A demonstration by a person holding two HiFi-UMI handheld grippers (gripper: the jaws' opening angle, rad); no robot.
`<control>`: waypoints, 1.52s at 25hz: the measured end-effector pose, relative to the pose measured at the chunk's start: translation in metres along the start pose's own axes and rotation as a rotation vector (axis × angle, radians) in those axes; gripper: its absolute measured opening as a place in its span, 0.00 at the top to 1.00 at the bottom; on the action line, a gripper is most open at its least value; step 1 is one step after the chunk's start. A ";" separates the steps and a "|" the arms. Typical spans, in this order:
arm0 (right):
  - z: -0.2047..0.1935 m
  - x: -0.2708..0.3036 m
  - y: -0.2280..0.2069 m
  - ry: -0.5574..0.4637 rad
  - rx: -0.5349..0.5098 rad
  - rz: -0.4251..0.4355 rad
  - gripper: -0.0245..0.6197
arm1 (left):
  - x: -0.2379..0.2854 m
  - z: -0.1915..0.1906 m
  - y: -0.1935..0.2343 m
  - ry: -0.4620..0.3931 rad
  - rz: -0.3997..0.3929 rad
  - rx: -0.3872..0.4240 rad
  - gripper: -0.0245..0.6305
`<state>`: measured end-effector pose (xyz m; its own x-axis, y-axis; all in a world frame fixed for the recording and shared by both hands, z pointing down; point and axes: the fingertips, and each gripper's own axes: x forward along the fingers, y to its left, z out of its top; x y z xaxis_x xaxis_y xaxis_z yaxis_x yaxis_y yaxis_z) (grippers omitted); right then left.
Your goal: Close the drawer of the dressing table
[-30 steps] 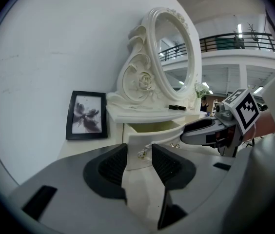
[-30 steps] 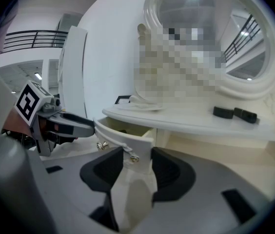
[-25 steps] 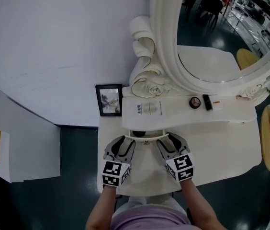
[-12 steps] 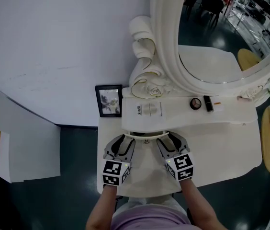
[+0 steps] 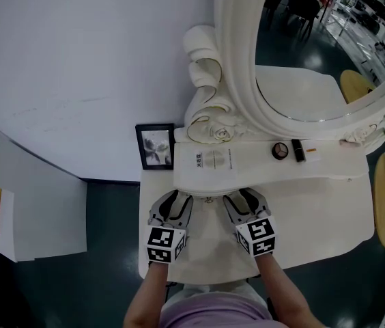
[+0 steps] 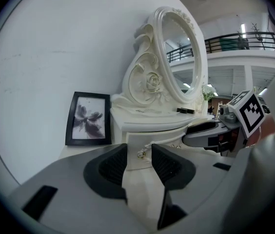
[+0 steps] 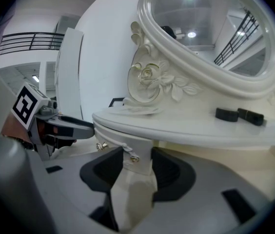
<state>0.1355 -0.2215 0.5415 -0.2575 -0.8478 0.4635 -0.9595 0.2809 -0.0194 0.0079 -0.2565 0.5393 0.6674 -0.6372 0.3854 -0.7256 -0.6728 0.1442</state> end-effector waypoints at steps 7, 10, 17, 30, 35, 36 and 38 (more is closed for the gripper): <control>0.002 0.005 -0.003 -0.014 0.001 0.008 0.67 | 0.004 0.002 0.002 -0.007 0.007 -0.005 0.72; 0.002 0.006 -0.005 -0.015 0.004 0.008 0.67 | 0.006 0.003 0.003 -0.012 0.011 -0.008 0.72; 0.005 0.010 -0.009 -0.016 0.007 0.007 0.67 | 0.011 0.006 0.005 -0.013 0.019 -0.016 0.72; 0.005 0.011 -0.009 -0.023 0.014 0.000 0.66 | 0.012 0.005 0.006 -0.024 0.018 -0.035 0.72; 0.003 0.008 -0.010 -0.009 0.034 -0.019 0.66 | 0.010 0.005 0.008 -0.018 0.027 -0.043 0.72; 0.002 0.006 -0.010 -0.005 0.039 -0.026 0.67 | 0.009 0.005 0.009 -0.017 0.033 -0.047 0.72; -0.001 0.002 -0.011 0.000 0.051 -0.039 0.67 | 0.006 0.004 0.011 -0.016 0.041 -0.055 0.72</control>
<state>0.1453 -0.2254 0.5439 -0.2200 -0.8576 0.4649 -0.9733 0.2247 -0.0463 0.0047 -0.2687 0.5392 0.6391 -0.6702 0.3773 -0.7603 -0.6247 0.1781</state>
